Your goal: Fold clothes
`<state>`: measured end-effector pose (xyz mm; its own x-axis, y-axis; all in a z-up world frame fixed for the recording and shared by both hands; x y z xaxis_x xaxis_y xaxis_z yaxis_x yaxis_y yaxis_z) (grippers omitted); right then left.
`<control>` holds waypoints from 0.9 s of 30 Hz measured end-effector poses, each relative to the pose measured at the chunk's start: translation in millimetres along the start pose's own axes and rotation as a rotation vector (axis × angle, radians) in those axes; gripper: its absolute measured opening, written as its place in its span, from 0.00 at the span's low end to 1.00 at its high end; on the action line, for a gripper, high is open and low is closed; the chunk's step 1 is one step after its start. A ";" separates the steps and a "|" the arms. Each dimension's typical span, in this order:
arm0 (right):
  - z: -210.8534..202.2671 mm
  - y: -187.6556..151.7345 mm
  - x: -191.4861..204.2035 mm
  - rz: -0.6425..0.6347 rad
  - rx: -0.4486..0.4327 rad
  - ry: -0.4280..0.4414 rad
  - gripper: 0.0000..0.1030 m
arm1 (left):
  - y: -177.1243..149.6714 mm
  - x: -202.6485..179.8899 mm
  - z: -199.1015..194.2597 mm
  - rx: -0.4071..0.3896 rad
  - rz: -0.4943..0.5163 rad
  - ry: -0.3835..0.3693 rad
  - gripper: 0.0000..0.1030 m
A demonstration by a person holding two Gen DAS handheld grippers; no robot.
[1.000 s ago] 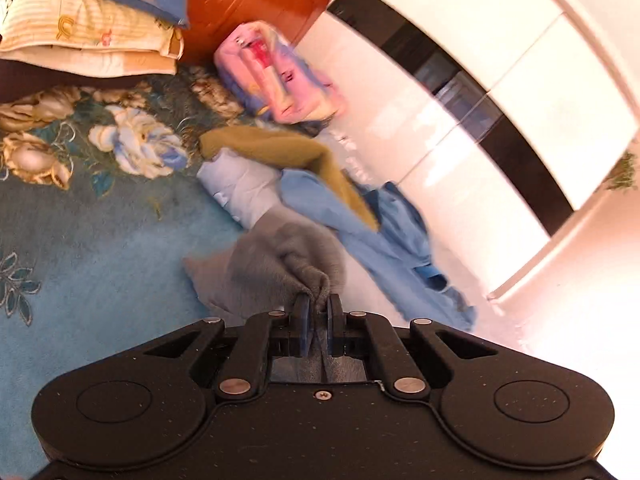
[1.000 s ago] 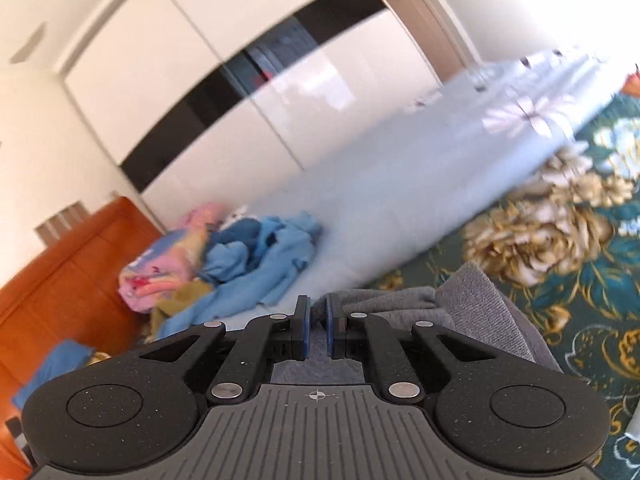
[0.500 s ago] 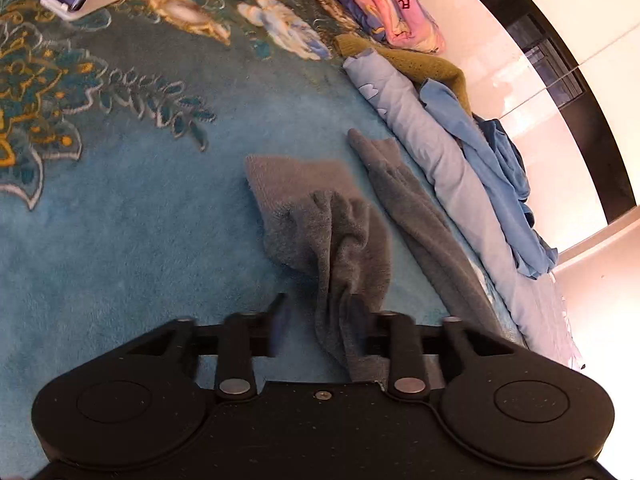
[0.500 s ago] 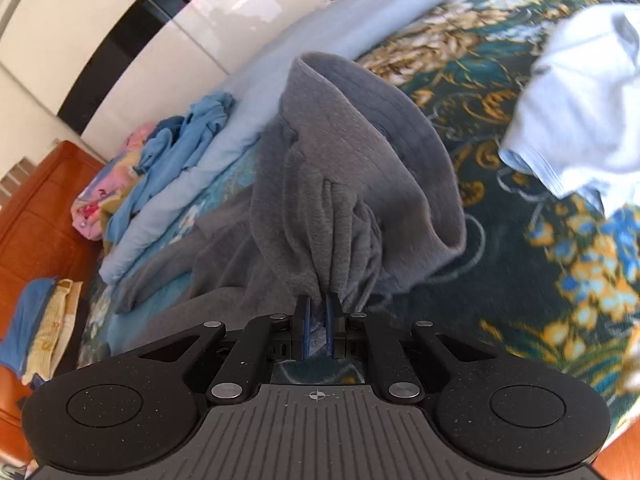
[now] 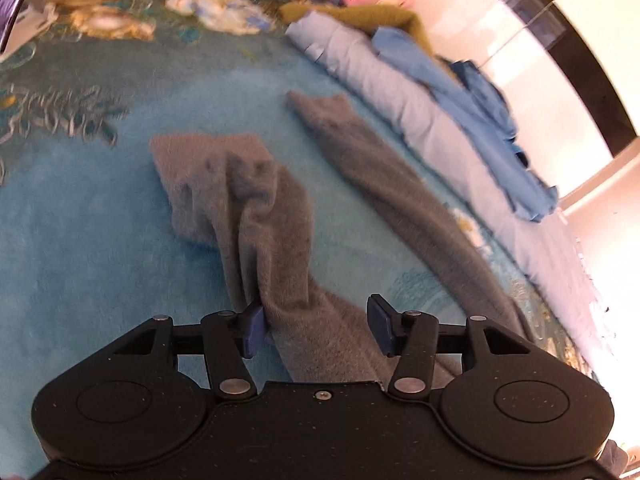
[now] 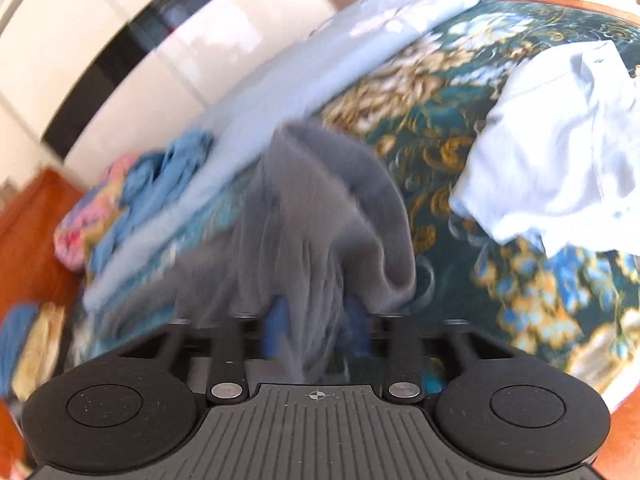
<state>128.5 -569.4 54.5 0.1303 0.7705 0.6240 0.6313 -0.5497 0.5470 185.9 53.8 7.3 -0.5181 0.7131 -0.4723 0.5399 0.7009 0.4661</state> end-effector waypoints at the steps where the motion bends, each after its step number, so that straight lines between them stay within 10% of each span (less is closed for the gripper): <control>1: 6.7 5.8 -0.6 0.014 -0.009 0.011 0.40 | -2.9 -0.3 2.0 0.014 -0.008 0.005 0.49; 4: 30.3 16.3 -6.2 0.063 -0.019 0.006 0.48 | -7.9 2.0 -0.7 0.018 -0.015 -0.008 0.48; 7: 42.7 21.0 -10.7 0.128 -0.029 0.057 0.18 | -5.4 3.3 -3.8 0.008 -0.027 -0.005 0.48; 10: 32.4 18.6 -4.9 0.104 -0.012 0.080 0.12 | -1.3 2.5 -10.8 -0.007 -0.033 -0.017 0.48; 21: -33.7 -54.0 -40.6 0.086 0.145 -0.100 0.09 | 6.4 -24.5 -18.1 -0.003 -0.032 -0.108 0.48; 27: -57.9 -33.3 -35.7 0.065 0.058 -0.100 0.24 | 22.6 -43.8 -3.6 0.007 0.011 -0.140 0.52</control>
<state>58.6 -597.3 46.3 0.2461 0.7637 0.5968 0.6617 -0.5823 0.4723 218.4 38.5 41.2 -0.4145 0.7116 -0.5673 0.5500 0.6925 0.4668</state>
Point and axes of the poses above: each gripper's, at about its wrist camera, not at the fingertips, and z roughly the way its jaws point, x to its left, y to its top, the point moved 5 cm from there along z, roughly the way its jaws point, and after that the axes turned 4 degrees about y, right-handed, at the moved point
